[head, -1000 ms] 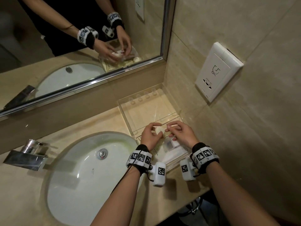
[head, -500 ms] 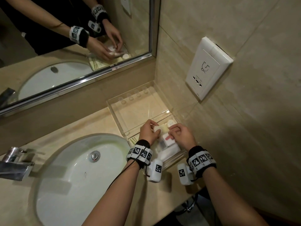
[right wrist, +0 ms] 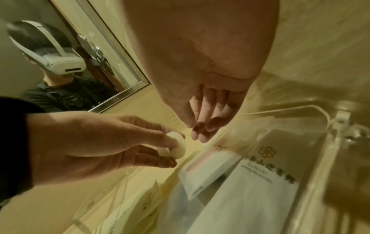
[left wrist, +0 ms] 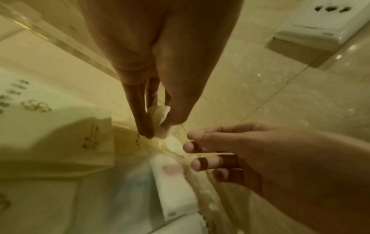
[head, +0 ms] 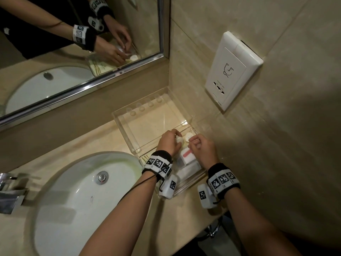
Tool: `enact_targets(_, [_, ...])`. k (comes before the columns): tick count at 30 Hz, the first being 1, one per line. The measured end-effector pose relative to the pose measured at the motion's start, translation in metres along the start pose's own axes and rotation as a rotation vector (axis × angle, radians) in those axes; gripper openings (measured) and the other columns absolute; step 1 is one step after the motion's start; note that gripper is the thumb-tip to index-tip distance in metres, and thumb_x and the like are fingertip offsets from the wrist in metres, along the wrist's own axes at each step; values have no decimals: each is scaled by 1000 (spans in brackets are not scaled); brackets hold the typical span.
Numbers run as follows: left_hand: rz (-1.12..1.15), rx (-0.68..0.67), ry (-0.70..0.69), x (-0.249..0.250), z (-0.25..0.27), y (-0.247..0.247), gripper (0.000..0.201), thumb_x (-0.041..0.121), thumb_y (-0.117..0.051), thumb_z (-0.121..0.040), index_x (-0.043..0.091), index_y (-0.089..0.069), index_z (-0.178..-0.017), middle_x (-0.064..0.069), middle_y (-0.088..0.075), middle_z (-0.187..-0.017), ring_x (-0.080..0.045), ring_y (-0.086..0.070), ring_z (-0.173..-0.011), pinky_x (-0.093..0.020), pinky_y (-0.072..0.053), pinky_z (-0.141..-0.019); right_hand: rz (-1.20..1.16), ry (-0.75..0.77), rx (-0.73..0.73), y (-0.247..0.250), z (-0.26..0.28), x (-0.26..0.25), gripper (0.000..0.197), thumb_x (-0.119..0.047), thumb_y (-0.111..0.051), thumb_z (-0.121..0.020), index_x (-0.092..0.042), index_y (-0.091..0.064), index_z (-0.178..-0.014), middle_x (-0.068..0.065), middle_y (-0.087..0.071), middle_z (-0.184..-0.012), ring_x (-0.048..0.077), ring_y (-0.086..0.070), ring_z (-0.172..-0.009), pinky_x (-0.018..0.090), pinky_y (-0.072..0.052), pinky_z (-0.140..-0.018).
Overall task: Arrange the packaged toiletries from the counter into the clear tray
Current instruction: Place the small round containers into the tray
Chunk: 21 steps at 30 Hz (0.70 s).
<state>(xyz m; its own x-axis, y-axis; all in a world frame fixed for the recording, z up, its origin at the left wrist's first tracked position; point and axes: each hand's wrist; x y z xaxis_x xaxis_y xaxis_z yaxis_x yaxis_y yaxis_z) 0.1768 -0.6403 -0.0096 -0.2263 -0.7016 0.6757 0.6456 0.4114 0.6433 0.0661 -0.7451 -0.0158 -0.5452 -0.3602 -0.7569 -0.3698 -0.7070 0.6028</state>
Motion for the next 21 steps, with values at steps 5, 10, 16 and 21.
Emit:
enact_targets(5, [78,25,30,-4,0,-5,24,15,-67,-83,13,-62,-106,-9,-60,-113,-23,-59,-103,-31,-48,-90,-21,15,-19,-1,-4,-1,7,-13,-62,-89,-15,-63,-95,2,-71,-80,14,-71,-68,39,-60,-67])
enact_targets(10, [229,110,57,0,1,-7,21,14,-73,-80,15,-65,-99,-1,-69,-93,-13,-63,-80,-20,-50,-70,-168,-88,-118,-1,-7,-16,15,-8,-64,-91,-10,-62,-106,1,-70,-84,8,-69,-56,19,-53,-51])
enact_targets(16, [213,101,128,-3,0,-6,21,10,-72,-80,16,-58,-95,-5,-65,-92,-19,-61,-81,-31,-54,-74,-293,-209,-146,-4,-13,-19,17,-1,-62,-91,-2,-61,-109,16,-68,-97,16,-68,-62,28,-58,-49])
enact_targets(21, [67,25,50,-4,2,-10,35,3,-73,-75,18,-54,-102,-5,-62,-99,-21,-62,-86,-37,-55,-78,-212,-193,-119,-10,-20,-14,14,0,-62,-90,-4,-60,-104,13,-68,-94,23,-71,-67,42,-61,-55])
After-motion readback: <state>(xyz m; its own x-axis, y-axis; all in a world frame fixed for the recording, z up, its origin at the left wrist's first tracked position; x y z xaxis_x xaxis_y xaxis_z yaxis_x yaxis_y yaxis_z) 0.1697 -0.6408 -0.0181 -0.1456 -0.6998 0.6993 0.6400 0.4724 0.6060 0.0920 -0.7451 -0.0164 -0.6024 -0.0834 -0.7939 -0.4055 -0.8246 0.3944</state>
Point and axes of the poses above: each hand's wrist, its own z-axis away from the middle knuckle, its own y-axis out of the back of the hand, x = y × z
